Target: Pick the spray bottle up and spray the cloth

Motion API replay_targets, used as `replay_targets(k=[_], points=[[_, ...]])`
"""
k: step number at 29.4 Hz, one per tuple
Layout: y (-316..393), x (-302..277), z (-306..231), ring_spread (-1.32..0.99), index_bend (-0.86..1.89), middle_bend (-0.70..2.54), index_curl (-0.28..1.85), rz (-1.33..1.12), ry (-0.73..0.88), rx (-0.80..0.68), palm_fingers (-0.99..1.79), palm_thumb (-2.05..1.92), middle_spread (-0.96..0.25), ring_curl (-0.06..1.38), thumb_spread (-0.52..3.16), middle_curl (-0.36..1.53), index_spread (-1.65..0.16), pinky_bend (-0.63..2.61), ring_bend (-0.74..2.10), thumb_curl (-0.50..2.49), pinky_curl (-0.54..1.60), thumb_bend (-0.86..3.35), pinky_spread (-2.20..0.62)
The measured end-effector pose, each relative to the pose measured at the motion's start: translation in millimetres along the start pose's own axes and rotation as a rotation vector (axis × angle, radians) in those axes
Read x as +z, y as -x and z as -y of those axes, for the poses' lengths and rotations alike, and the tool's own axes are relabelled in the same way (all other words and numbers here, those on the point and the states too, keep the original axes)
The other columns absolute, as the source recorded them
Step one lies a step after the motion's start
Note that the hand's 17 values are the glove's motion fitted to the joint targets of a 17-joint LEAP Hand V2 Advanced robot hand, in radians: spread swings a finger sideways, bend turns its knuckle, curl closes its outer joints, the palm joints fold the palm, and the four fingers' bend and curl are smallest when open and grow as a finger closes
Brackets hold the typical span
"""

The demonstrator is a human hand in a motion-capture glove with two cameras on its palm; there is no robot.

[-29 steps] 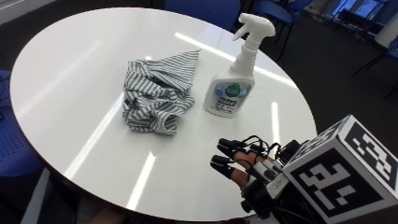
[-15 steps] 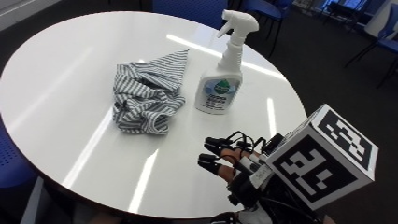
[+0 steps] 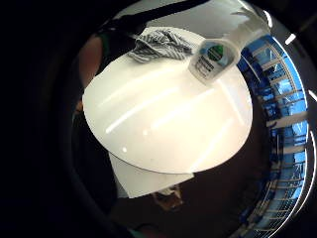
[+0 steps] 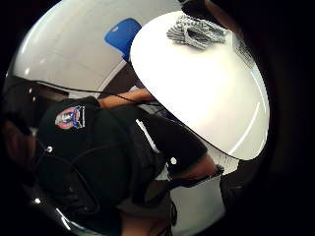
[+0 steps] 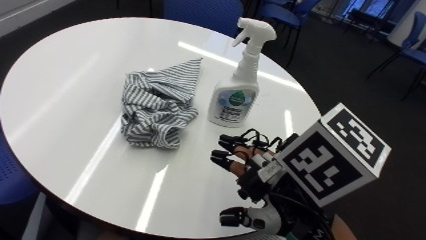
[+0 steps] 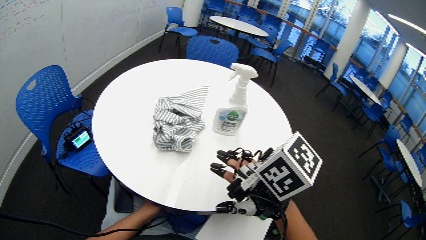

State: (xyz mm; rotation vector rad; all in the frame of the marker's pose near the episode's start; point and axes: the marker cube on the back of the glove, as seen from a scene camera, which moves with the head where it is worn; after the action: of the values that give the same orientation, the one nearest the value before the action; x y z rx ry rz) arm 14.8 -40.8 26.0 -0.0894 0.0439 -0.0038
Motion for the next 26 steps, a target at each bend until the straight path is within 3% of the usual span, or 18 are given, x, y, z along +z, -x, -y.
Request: replay_targets(k=[9,19,26], points=[[-33,10,32,-0.07,0.17,0.18,0.27,0.059,-0.089,0.151,0.47,0.38,-0.08,0.25,1.14,0.27,-0.44,0.34,0.32,0.22,0.29,0.00,0.23],[-85,0,72,-0.07,0.17,0.23,0.29,0.014,-0.413,0.561,0.70,0.47,-0.06,0.28,1.19,0.30,-0.40,0.22,0.38,0.25,0.28,0.02,0.22],[-114,-2,87,-0.06,0.15,0.25,0.31,0.219,-0.648,0.845,0.81,0.58,-0.07,0.30,1.21,0.33,-0.36,0.20,0.40,0.29,0.29,0.04,0.18]])
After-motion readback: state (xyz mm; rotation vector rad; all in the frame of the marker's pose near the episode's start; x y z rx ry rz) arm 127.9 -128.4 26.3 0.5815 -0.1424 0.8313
